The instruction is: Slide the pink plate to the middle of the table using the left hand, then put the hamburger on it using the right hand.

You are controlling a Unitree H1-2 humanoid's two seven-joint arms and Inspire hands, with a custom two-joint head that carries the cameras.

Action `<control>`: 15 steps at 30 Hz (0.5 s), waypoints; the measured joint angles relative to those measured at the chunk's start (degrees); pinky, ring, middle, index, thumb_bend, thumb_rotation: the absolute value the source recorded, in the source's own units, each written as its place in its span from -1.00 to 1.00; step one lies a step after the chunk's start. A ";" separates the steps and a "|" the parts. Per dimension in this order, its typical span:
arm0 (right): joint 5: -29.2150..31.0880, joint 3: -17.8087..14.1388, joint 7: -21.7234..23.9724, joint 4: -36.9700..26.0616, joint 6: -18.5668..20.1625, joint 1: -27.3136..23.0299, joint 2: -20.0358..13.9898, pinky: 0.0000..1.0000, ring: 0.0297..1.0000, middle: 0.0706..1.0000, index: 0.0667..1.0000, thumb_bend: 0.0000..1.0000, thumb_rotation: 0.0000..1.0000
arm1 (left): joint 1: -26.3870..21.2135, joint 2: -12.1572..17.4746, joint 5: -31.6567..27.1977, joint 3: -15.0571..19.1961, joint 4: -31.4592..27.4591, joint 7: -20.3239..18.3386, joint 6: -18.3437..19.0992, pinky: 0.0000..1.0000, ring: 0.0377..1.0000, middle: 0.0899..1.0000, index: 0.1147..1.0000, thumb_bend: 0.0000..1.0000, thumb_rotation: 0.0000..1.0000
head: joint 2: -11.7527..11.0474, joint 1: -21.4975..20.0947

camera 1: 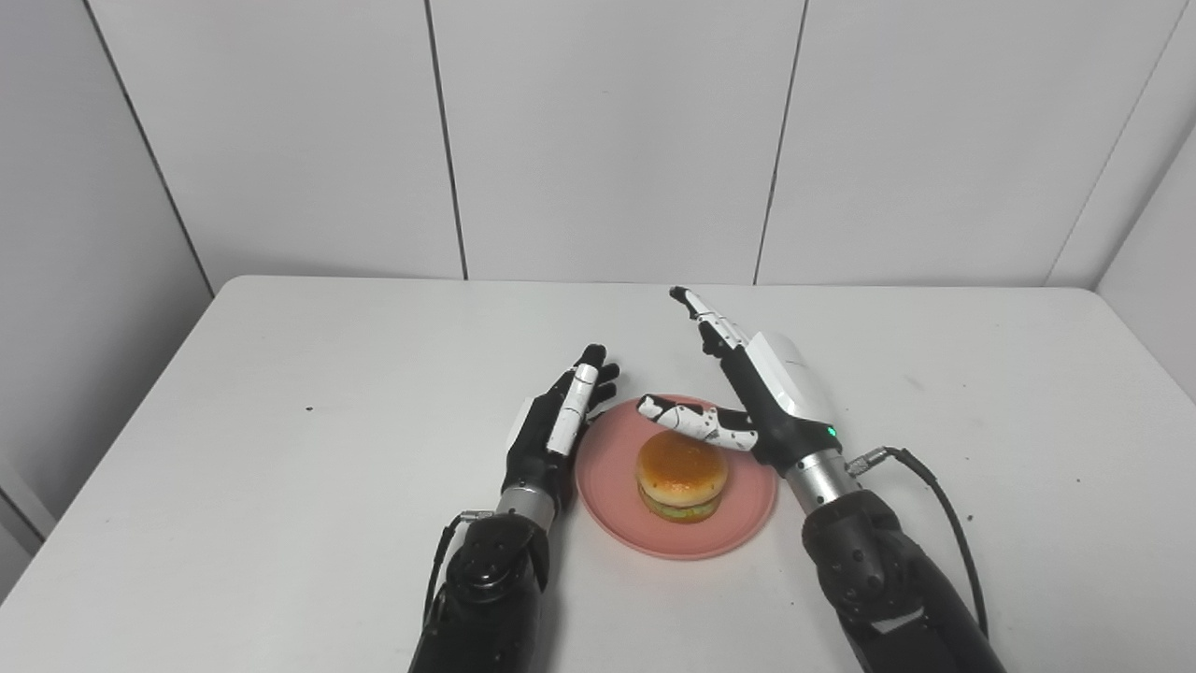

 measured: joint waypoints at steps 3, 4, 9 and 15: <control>3.62 -2.57 -0.64 0.19 0.00 0.20 1.46 0.91 0.97 1.00 0.97 0.51 0.98 | 0.07 -0.61 0.36 0.36 -0.02 1.33 -0.34 0.78 0.80 0.73 0.67 0.74 0.61 | 0.00 0.00; 4.49 -3.34 -1.21 0.19 0.00 0.20 1.79 0.92 0.97 1.00 0.97 0.51 0.99 | 0.18 -0.95 0.49 0.59 -0.02 2.21 -0.69 0.78 0.80 0.73 0.67 0.74 0.61 | 0.00 0.00; 9.31 -6.99 -2.36 1.06 -0.02 0.35 2.21 0.86 0.94 0.98 0.97 0.57 1.00 | 1.04 -2.62 3.03 1.39 0.02 7.10 -3.60 0.90 0.85 0.81 0.70 0.70 0.63 | 0.09 0.09; 18.99 -11.80 -2.30 3.20 0.01 1.67 4.29 0.92 0.92 0.95 0.97 0.71 1.00 | 1.70 -2.90 8.37 0.59 1.74 12.23 -9.16 0.81 0.85 0.85 0.74 0.69 0.76 | 0.17 0.17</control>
